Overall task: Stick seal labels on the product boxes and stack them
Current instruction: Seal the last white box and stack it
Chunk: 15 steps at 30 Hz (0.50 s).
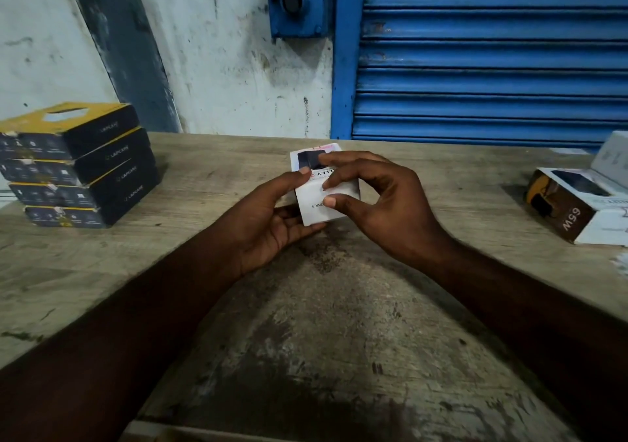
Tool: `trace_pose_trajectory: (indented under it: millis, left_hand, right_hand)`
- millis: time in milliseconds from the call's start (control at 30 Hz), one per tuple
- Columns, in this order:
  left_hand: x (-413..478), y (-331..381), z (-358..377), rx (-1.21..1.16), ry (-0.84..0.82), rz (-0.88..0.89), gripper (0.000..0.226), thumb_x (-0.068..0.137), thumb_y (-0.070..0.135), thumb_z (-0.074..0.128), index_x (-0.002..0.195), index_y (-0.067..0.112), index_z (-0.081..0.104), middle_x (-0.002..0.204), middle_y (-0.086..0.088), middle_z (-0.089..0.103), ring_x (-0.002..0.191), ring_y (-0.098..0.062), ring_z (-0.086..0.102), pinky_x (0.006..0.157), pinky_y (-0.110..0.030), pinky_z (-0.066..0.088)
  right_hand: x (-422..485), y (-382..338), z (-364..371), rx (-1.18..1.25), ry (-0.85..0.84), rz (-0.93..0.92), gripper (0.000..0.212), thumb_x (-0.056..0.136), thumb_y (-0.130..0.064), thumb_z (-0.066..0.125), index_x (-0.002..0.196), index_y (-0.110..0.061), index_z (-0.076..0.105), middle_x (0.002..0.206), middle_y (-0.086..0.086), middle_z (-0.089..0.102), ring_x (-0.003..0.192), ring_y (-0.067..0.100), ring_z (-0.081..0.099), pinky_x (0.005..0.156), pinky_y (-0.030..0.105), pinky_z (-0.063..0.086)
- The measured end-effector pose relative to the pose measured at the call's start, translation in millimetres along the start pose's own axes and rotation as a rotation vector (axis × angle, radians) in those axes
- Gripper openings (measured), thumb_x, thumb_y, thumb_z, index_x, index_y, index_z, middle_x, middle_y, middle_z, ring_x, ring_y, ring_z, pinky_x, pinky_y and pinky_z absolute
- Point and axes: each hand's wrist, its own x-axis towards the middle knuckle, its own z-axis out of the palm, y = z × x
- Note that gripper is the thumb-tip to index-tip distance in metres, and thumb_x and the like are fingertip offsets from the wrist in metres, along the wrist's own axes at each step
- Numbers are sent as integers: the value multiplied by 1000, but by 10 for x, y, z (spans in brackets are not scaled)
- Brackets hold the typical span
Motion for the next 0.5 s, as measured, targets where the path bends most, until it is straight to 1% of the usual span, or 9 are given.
trace_pose_trajectory:
  millis: [67, 100, 167, 200, 267, 333, 433, 500]
  left_hand:
    - [2, 1, -2, -9, 6, -2, 43, 94, 28, 63, 133, 9, 60, 115, -17, 72, 98, -28, 73, 84, -40, 61]
    - [5, 6, -9, -12, 11, 2, 43, 94, 28, 63, 133, 9, 60, 110, -15, 74, 96, -27, 74, 83, -40, 62]
    - [16, 14, -27, -15, 27, 15, 43, 95, 28, 63, 134, 10, 59, 105, -13, 75, 96, -27, 74, 85, -41, 61]
    - [20, 18, -36, -12, 35, 20, 43, 95, 29, 63, 134, 10, 59, 106, -13, 75, 98, -28, 73, 87, -42, 60]
    - [19, 14, -36, 3, 42, 25, 41, 96, 29, 62, 133, 11, 60, 113, -15, 74, 106, -29, 71, 91, -43, 58]
    - [22, 0, -24, 6, 43, 30, 38, 96, 28, 61, 131, 12, 61, 115, -16, 73, 109, -29, 70, 92, -44, 57]
    - [32, -6, -13, -3, 42, 53, 32, 97, 27, 61, 126, 13, 64, 99, -11, 76, 97, -24, 72, 87, -40, 60]
    - [39, -7, -15, 3, 40, 57, 31, 97, 27, 60, 125, 14, 64, 97, -10, 76, 97, -24, 73, 88, -40, 60]
  right_hand:
    - [1, 15, 13, 34, 2, 6, 15, 79, -1, 81, 89, -9, 75, 119, -10, 70, 122, 6, 61, 107, 27, 46]
    - [2, 20, 21, 77, 1, 21, 14, 79, 0, 80, 87, -9, 73, 120, -7, 71, 123, 9, 61, 109, 34, 46]
    - [5, 25, 34, 154, -4, 44, 13, 79, 2, 79, 85, -6, 71, 123, 0, 71, 126, 15, 61, 110, 47, 46]
    - [5, 23, 37, 160, -6, 45, 12, 79, 2, 79, 86, -4, 71, 124, 2, 71, 126, 16, 61, 109, 50, 46]
    - [4, 14, 40, 117, 0, 34, 14, 79, 0, 80, 90, -3, 72, 123, 1, 71, 125, 15, 62, 107, 50, 48]
    - [7, -4, 39, 32, 36, 22, 16, 79, -7, 81, 94, -8, 76, 118, -1, 71, 120, 13, 63, 103, 48, 51]
    - [33, -32, 16, -70, 122, 26, 12, 82, -16, 80, 94, -16, 78, 103, -4, 71, 105, 12, 65, 93, 40, 53]
    - [45, -55, 1, -68, 139, 37, 8, 84, -14, 78, 93, -15, 78, 94, -4, 72, 95, 13, 66, 87, 37, 54]
